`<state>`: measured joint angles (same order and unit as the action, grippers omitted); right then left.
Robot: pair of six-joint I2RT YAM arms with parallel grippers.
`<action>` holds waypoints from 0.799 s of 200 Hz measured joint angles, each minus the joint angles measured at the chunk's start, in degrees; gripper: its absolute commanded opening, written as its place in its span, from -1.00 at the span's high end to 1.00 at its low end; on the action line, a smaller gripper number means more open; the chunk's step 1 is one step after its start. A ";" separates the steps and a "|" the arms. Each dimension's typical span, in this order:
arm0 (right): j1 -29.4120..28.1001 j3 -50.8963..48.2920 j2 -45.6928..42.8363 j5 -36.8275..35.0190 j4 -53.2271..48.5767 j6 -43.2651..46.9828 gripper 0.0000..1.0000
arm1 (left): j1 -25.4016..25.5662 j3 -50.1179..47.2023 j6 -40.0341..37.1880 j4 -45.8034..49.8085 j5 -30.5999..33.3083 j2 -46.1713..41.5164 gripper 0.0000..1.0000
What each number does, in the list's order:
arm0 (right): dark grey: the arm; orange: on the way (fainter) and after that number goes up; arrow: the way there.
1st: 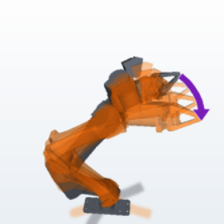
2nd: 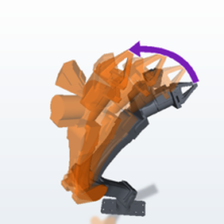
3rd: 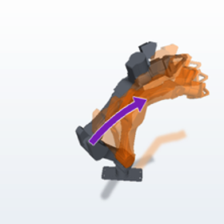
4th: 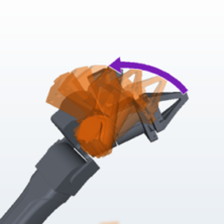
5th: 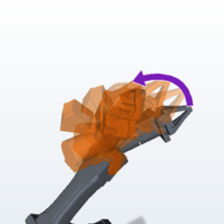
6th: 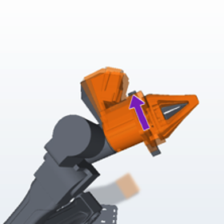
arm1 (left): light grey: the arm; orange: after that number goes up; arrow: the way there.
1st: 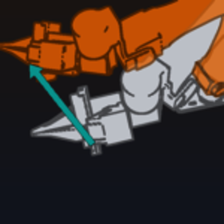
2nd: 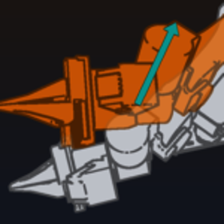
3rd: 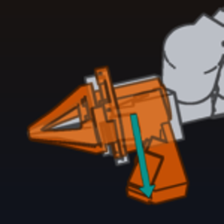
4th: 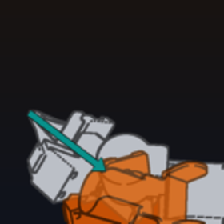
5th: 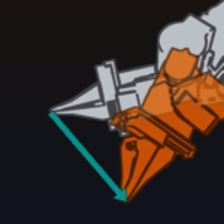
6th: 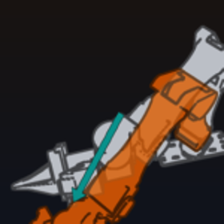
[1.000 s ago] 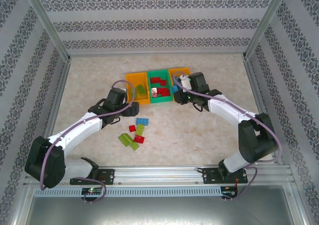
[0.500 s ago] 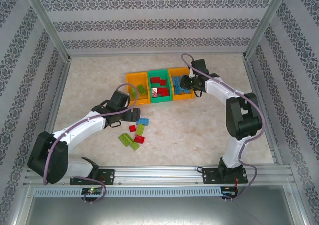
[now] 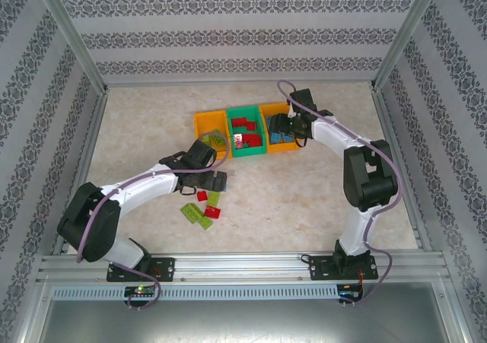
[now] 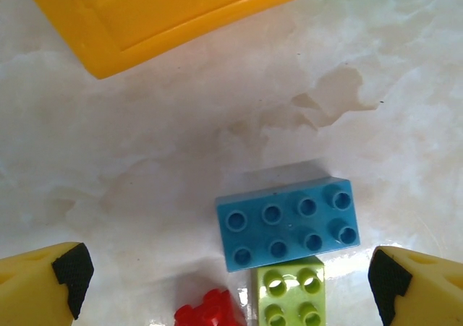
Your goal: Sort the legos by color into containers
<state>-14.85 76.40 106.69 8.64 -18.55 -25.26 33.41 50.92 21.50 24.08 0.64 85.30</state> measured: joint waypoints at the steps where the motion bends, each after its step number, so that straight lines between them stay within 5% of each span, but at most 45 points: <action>1: 0.00 -0.28 -0.22 0.00 0.09 -0.07 -0.40 | 0.02 0.04 0.00 0.02 0.00 0.04 -0.99; 86: -0.39 -14.78 -17.84 -0.68 4.66 -1.86 -0.51 | 3.26 4.39 0.66 1.11 -0.46 8.92 -0.99; 160: 1.66 -19.96 -21.99 -3.32 5.07 -1.40 -0.55 | 3.41 8.61 1.57 2.58 -1.27 14.21 -0.92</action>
<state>-13.19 56.45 84.71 5.32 -13.47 -26.65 36.82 59.53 23.07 26.65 -0.62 99.50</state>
